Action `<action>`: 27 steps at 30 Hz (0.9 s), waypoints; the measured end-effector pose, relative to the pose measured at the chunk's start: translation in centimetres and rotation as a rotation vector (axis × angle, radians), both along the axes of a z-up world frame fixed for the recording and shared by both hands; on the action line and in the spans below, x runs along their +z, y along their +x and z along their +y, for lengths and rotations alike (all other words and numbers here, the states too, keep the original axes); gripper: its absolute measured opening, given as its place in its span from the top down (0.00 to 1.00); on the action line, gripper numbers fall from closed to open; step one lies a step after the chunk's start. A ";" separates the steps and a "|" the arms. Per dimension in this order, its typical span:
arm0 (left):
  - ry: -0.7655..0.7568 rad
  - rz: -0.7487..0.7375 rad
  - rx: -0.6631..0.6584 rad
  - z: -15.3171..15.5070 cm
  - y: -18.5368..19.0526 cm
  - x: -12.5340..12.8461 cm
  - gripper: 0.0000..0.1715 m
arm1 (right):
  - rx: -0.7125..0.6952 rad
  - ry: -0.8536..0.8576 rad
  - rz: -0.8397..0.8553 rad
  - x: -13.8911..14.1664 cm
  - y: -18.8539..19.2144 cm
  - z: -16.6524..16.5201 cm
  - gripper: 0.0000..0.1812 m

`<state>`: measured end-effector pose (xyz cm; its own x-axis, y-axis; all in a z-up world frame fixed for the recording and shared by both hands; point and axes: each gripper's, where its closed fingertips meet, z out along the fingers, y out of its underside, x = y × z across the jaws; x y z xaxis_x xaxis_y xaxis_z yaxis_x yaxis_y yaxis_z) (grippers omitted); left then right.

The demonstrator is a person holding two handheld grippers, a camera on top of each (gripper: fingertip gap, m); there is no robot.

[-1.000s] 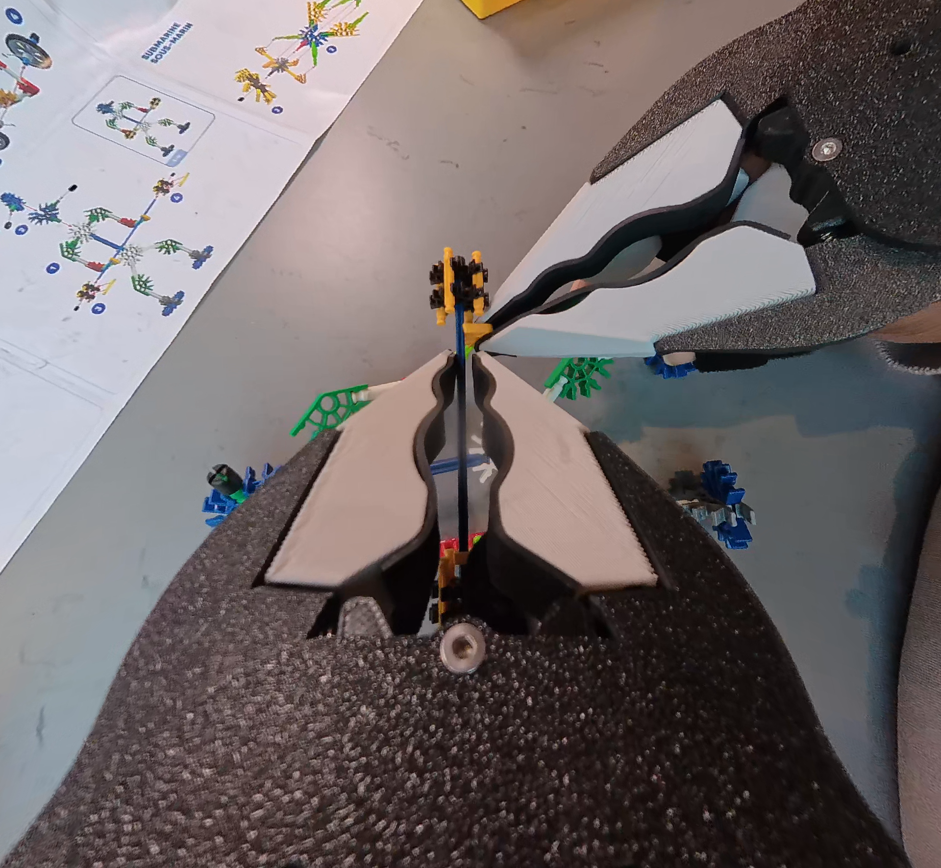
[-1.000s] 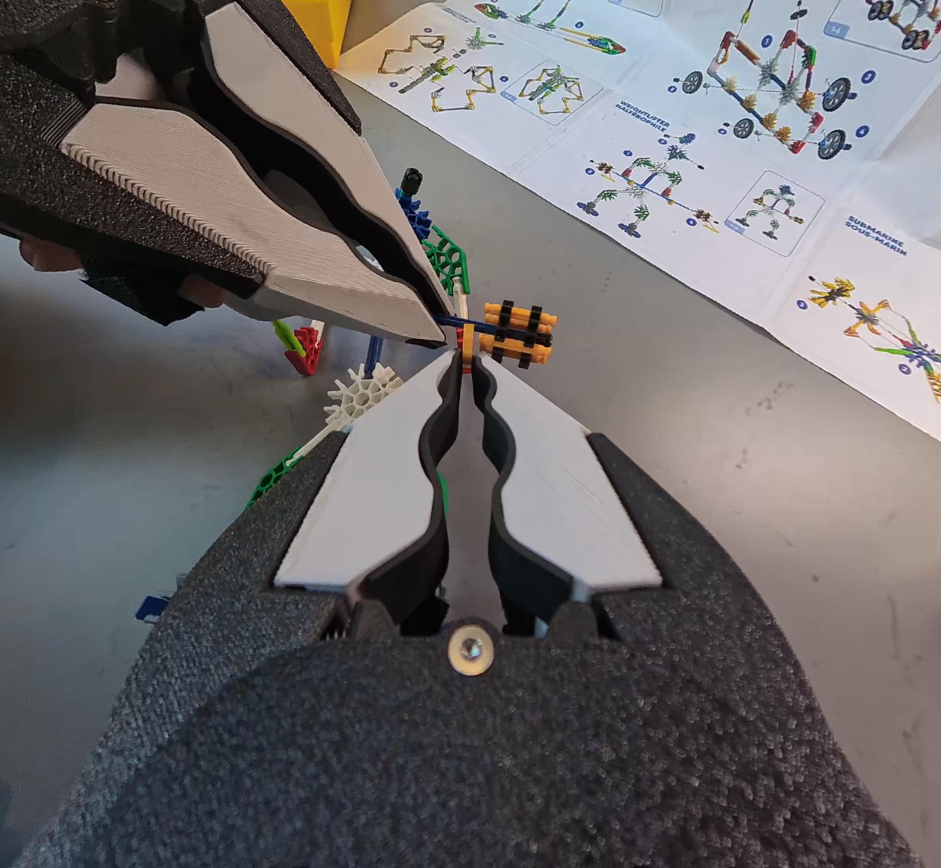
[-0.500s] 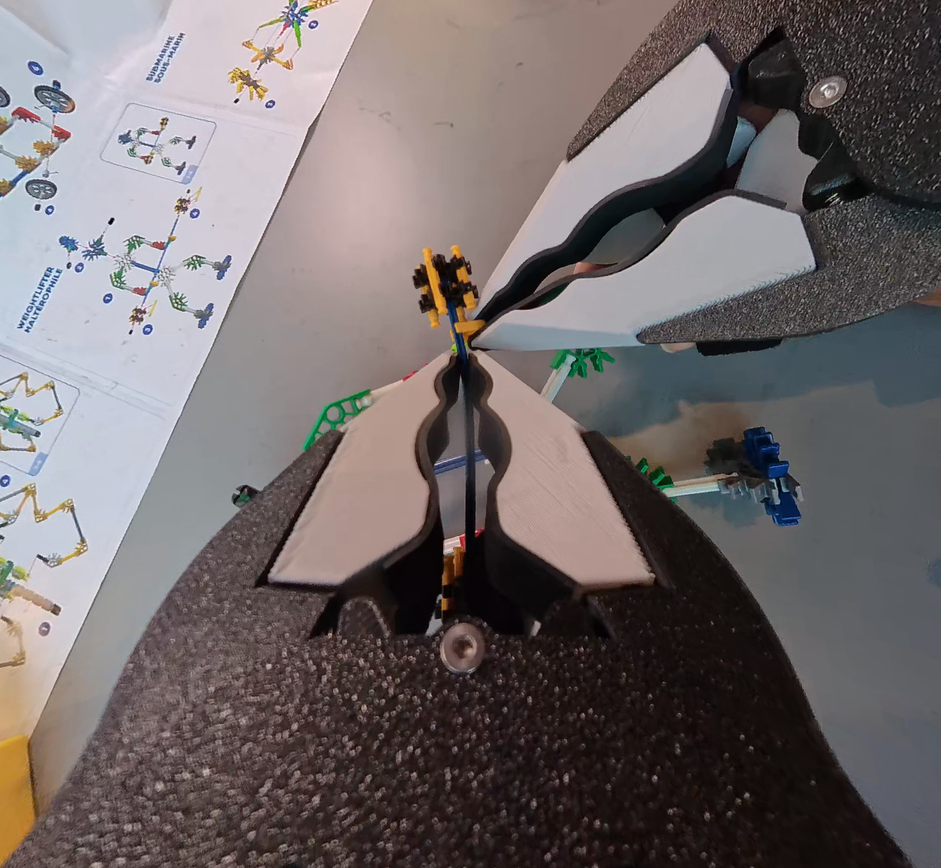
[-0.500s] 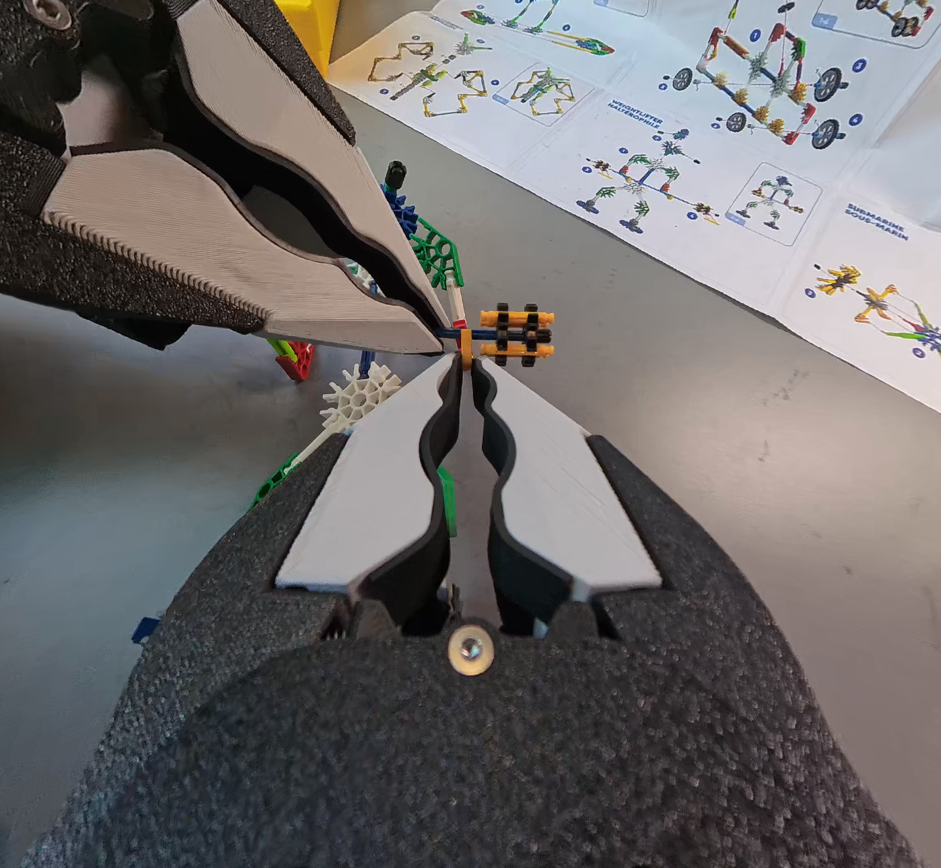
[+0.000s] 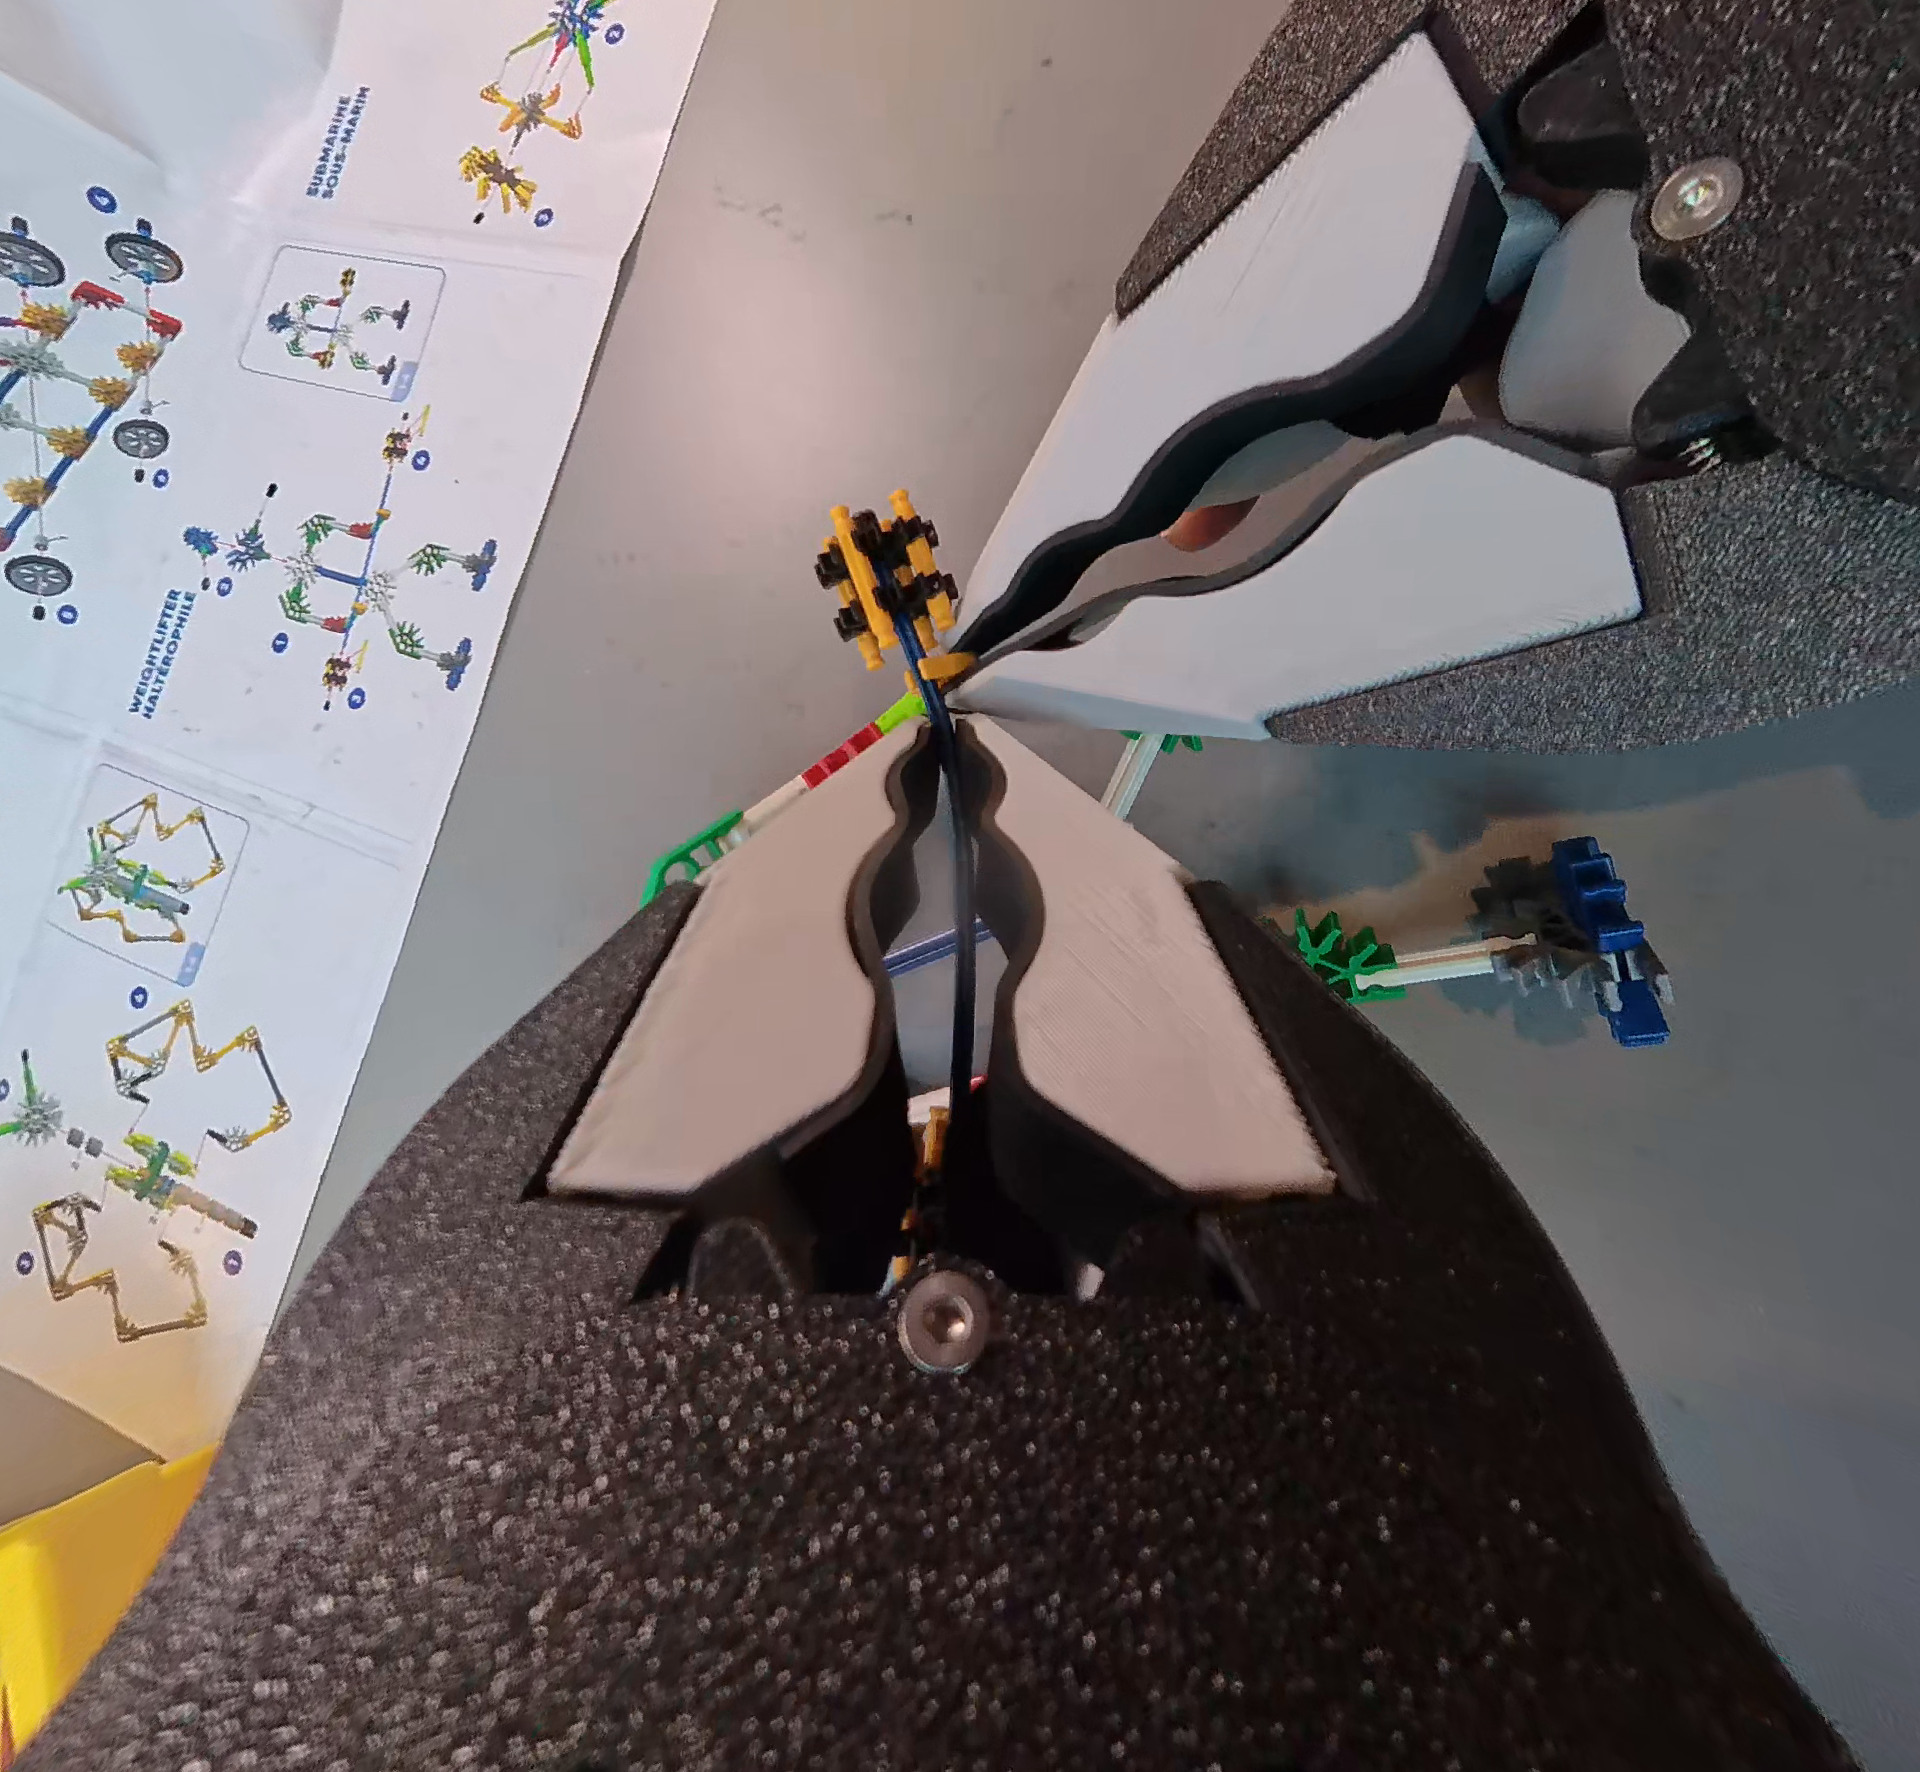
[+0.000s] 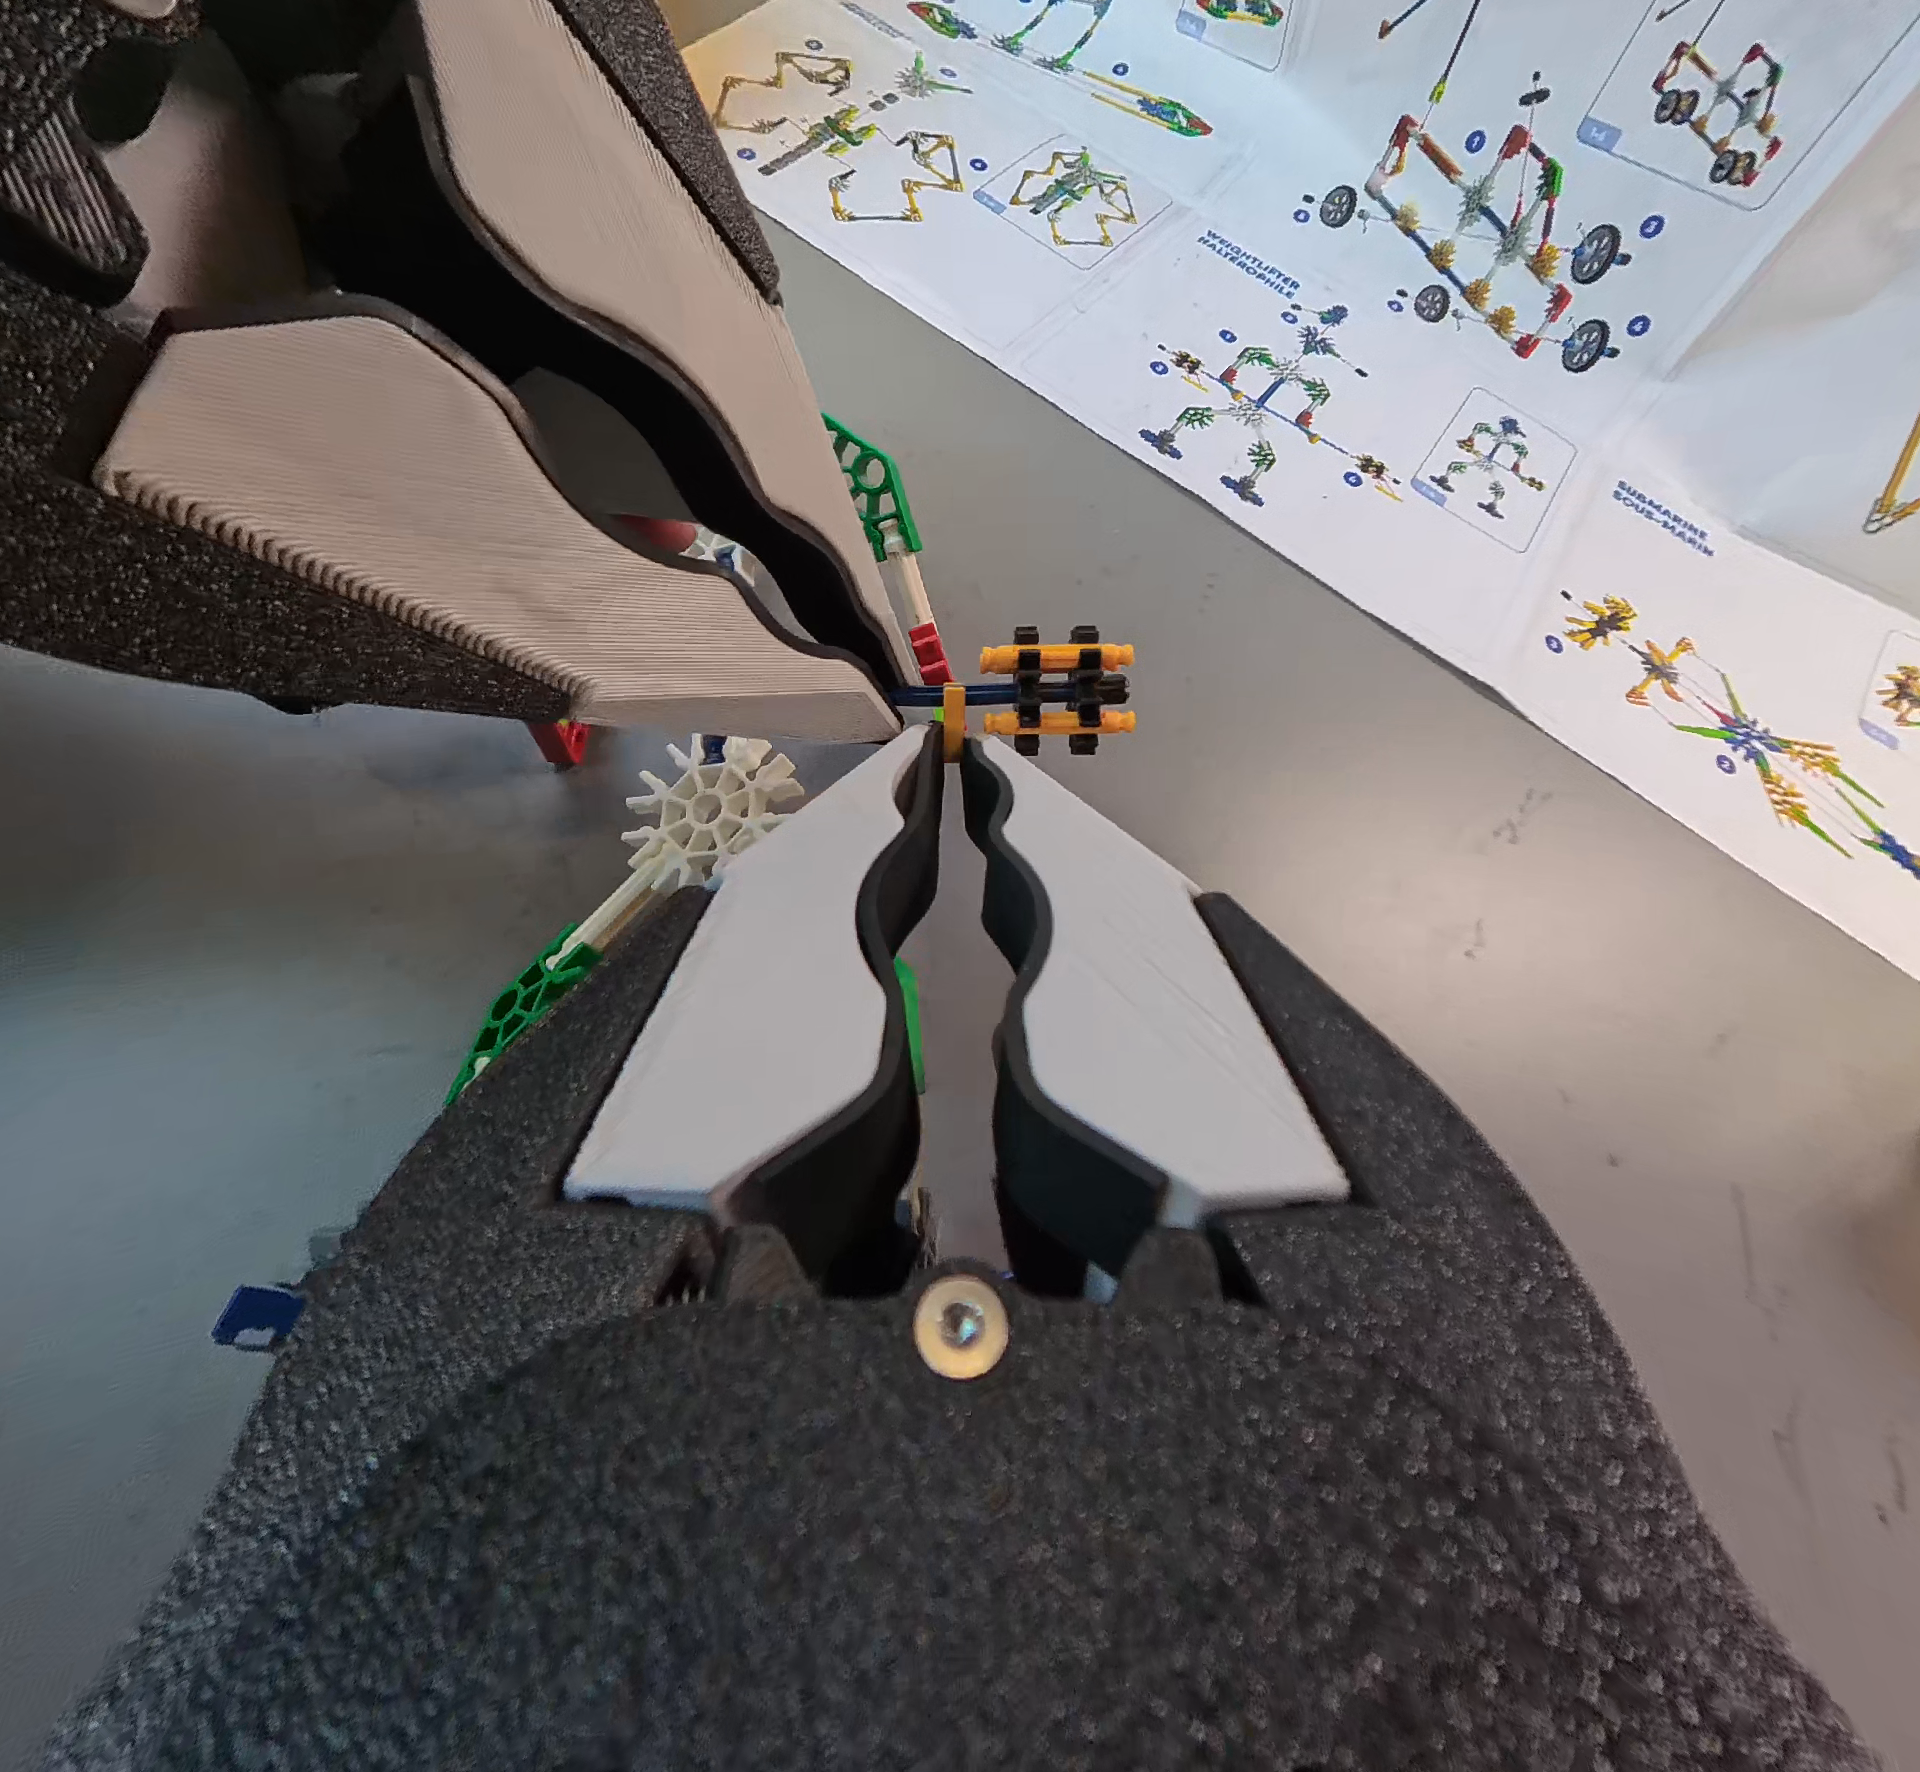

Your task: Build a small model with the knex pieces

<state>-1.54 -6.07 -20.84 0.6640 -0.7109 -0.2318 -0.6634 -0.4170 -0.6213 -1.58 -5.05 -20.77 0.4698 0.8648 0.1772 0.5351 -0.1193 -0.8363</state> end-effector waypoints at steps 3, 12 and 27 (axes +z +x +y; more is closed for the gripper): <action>0.004 0.011 -0.005 0.0 -0.1 0.1 0.99 | 0.007 0.029 -0.012 0.1 -0.1 0.0 1.00; -0.011 0.049 -0.046 -0.4 -0.1 0.0 0.99 | 0.047 0.115 -0.043 0.3 -0.2 -0.3 1.00; -0.086 -0.208 -0.050 -0.8 -0.9 1.4 0.98 | 0.200 0.174 0.019 1.3 -1.1 -0.9 0.99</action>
